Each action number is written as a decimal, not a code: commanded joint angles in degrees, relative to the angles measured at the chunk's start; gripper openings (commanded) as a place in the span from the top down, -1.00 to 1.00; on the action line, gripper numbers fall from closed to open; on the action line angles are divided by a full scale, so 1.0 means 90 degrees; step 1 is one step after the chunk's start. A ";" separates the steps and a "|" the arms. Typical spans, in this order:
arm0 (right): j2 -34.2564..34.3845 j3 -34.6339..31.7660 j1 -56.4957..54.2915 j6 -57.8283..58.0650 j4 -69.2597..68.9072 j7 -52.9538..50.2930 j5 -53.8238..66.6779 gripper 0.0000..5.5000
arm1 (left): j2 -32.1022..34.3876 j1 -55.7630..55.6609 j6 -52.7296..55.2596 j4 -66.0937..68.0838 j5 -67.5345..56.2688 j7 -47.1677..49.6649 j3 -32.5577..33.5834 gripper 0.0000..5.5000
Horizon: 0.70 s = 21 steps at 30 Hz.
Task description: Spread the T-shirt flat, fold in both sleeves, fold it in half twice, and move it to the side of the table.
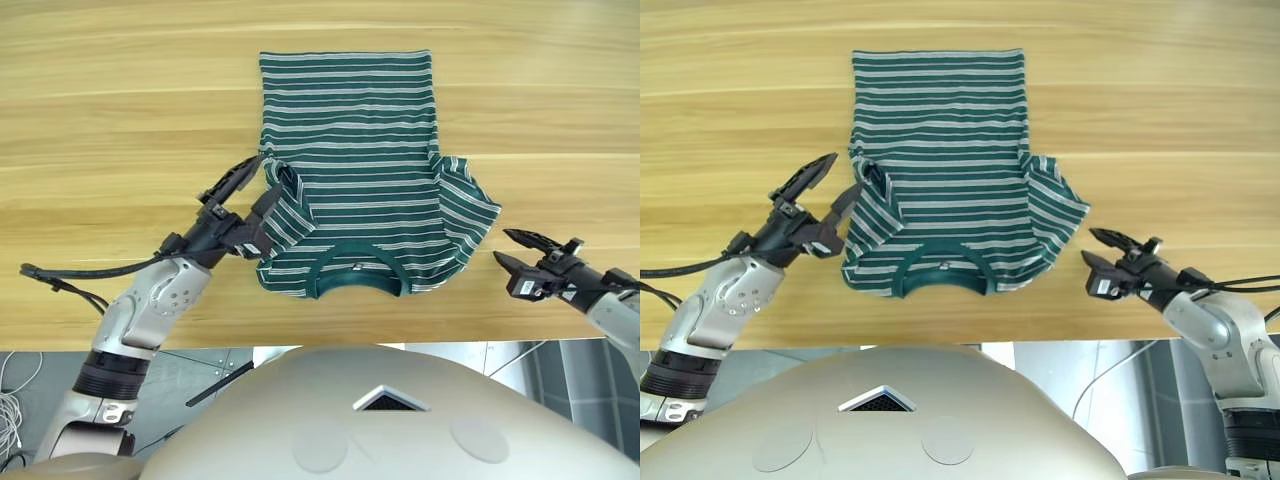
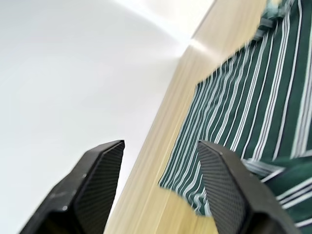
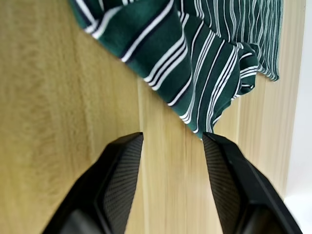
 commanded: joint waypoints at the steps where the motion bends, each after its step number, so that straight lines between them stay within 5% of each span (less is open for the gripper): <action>1: 0.0125 0.0692 -0.0471 0.0178 0.0643 -0.0196 -0.0666 0.18 | -0.0054 0.0104 -0.0162 -0.0075 -0.0226 -0.0218 -0.0006 -0.02; 14: 0.0128 0.1581 -0.1586 0.0192 0.1727 -0.1411 -0.1088 0.18 | -0.0243 0.0233 -0.0216 0.0023 -0.0151 -0.0291 0.0174 -0.02; 21: -0.0006 0.1810 -0.1689 0.0104 0.1923 -0.1612 -0.0989 0.62 | -0.0336 0.0291 -0.0209 0.0013 -0.0159 -0.0270 0.0283 -0.02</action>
